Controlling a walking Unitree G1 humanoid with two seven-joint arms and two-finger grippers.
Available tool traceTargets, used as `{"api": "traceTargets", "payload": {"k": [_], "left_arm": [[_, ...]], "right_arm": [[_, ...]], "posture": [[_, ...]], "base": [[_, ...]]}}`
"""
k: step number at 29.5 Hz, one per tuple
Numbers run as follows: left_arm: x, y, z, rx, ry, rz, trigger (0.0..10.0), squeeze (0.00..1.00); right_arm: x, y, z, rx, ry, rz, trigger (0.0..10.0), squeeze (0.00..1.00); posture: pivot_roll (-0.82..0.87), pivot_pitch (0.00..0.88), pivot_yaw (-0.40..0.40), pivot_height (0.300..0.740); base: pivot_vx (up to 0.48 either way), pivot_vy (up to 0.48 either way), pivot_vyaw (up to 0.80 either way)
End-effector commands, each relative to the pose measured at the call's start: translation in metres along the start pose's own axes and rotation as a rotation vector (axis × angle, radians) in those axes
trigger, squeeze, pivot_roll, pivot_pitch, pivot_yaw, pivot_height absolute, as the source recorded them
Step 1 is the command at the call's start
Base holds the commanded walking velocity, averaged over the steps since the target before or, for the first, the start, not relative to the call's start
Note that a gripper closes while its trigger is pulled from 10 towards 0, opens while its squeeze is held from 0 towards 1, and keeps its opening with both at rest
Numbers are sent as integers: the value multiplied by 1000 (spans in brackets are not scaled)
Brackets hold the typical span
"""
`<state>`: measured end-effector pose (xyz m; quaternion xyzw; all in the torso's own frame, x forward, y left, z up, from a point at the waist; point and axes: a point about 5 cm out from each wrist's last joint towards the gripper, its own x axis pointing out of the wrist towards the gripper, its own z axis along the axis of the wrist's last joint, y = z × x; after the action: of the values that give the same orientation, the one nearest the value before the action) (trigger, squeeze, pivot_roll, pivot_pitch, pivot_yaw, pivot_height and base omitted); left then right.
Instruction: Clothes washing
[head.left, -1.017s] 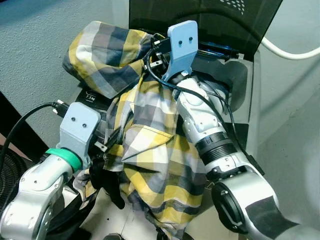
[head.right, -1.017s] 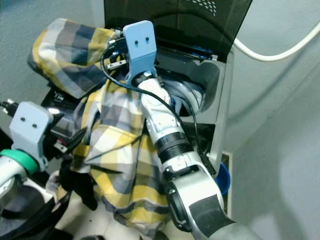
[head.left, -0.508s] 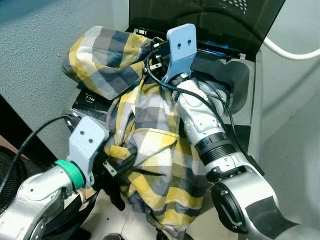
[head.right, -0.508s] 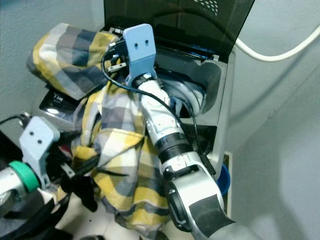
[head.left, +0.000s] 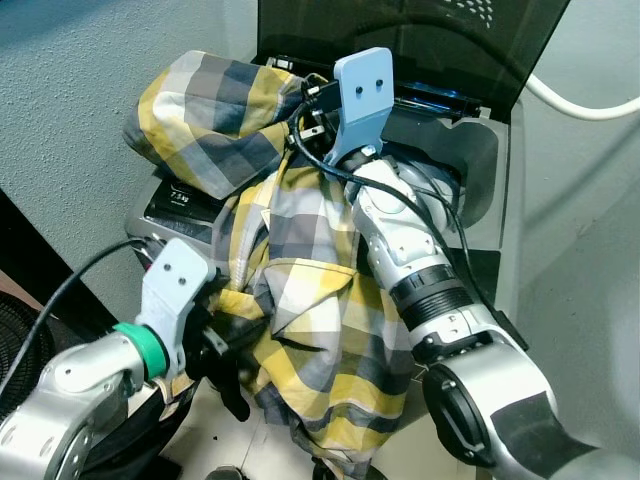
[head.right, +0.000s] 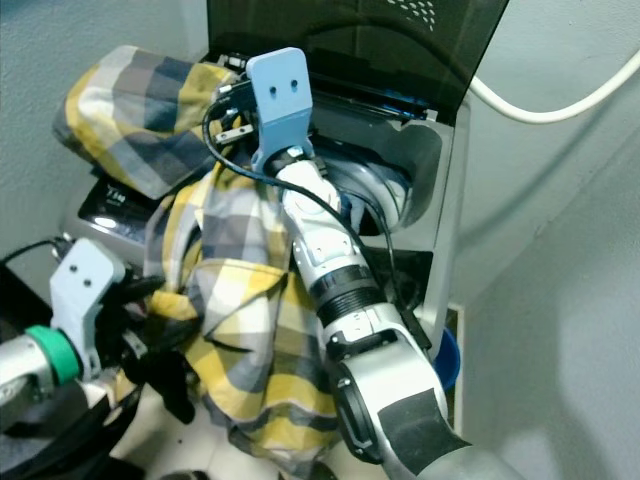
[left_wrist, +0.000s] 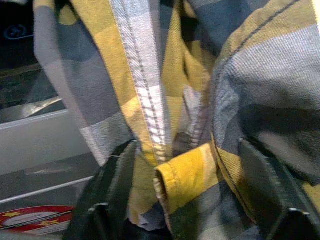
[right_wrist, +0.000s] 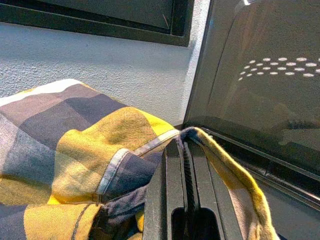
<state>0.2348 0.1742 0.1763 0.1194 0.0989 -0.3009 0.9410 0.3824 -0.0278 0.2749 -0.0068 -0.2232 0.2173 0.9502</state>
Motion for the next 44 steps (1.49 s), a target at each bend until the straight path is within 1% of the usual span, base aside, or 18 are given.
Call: {"api": "traceTargets", "payload": {"k": [1, 8, 17, 18, 19, 20, 21, 27, 29, 31, 32, 34, 35, 36, 39, 40, 41, 44], "left_arm": [[1, 3, -5, -4, 19, 18, 0, 0], [6, 12, -9, 4, 35, 79, 0, 0], [15, 27, 7, 85, -37, 172, 0, 0], [16, 30, 15, 124, -76, 189, 0, 0], [16, 30, 15, 124, -76, 189, 0, 0], [18, 32, 26, 186, -124, 207, 0, 0], [18, 32, 26, 186, -124, 207, 0, 0], [25, 39, 77, 396, -335, 292, 0, 0], [25, 39, 77, 396, -335, 292, 0, 0], [26, 43, 92, 444, -384, 326, 0, 0], [27, 48, 105, 503, -425, 363, 0, 0], [27, 48, 105, 503, -425, 363, 0, 0], [27, 53, 116, 555, -457, 401, 0, 0], [29, 68, 131, 627, -482, 482, 0, 0], [29, 80, 142, 681, -503, 547, 0, 0], [29, 90, 152, 725, -512, 604, 0, 0], [29, 90, 152, 725, -512, 604, 0, 0], [31, 111, 169, 785, -523, 716, 0, 0]], "right_arm": [[1, 0, 1, 8, -4, -3, 0, 0], [2, 0, 2, 10, -6, -6, 0, 0], [1, -3, 5, 13, -25, -9, 0, 0], [1, -3, 7, 16, -33, -8, 1922, 0], [1, -3, 7, 16, -33, -8, 1922, 0], [1, -3, 10, 27, -49, 4, 10000, 0], [1, -3, 10, 27, -49, 4, 10000, 0], [-6, -2, 24, 62, -154, 63, 10000, 0], [-6, -2, 24, 62, -154, 63, 10000, 0], [-10, -2, 28, 75, -174, 104, 10000, 0], [-16, -2, 30, 87, -186, 173, 10000, 0], [-16, -2, 30, 87, -186, 173, 10000, 0], [-22, -1, 32, 100, -192, 236, 10000, 0], [-36, -6, 29, 114, -175, 316, 10000, 0], [-47, -12, 27, 124, -158, 359, 10000, 0], [-57, -22, 23, 146, -132, 368, 10000, 0], [-57, -22, 23, 146, -132, 368, 10000, 0], [-91, -54, 6, 231, -30, 381, 10000, 0]], "posture": [[113, 29, -14, 728], [108, 31, -13, 728], [104, 32, -13, 728], [104, 32, -13, 728], [104, 32, -13, 728], [104, 31, -14, 728], [104, 31, -14, 728], [101, 30, -17, 728], [101, 30, -17, 728], [95, 29, -17, 728], [93, 29, -16, 728], [93, 29, -16, 728], [92, 29, -17, 728], [80, 28, -17, 728], [80, 28, -17, 728], [68, 27, -15, 728], [68, 27, -15, 728], [59, 24, -14, 728]], "base": [[0, 0, 0], [0, 0, 0], [0, 0, 0], [0, 0, 0], [0, 0, 0], [0, 0, 0], [0, 0, 0], [0, 0, 0], [0, 0, 0], [0, 0, 0], [0, 0, 0], [0, 0, 0], [0, 0, 0], [0, 0, 0], [0, 0, 0], [0, 0, 0], [0, 0, 0], [0, 0, 0]]}}
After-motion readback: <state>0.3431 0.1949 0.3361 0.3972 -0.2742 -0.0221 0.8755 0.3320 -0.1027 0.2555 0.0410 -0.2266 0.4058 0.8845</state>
